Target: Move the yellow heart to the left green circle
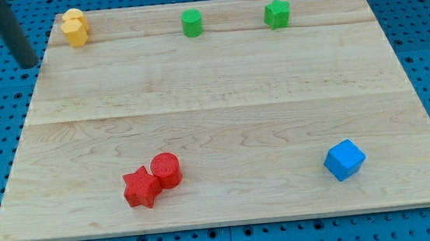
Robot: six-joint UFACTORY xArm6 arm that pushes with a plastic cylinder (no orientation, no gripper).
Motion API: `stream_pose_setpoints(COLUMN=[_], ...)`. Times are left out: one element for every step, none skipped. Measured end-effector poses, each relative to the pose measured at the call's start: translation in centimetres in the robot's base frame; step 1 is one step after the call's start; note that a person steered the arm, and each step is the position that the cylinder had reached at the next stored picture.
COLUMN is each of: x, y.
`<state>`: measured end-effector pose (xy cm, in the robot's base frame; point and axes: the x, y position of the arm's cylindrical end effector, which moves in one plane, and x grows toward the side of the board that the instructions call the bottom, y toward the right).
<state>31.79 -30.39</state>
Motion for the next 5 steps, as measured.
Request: stream_pose_setpoints(x=[-6.5, -11.1, -8.8, -3.0, -3.4], y=[0.6, 3.6, 14.6, 23.7, 17.6])
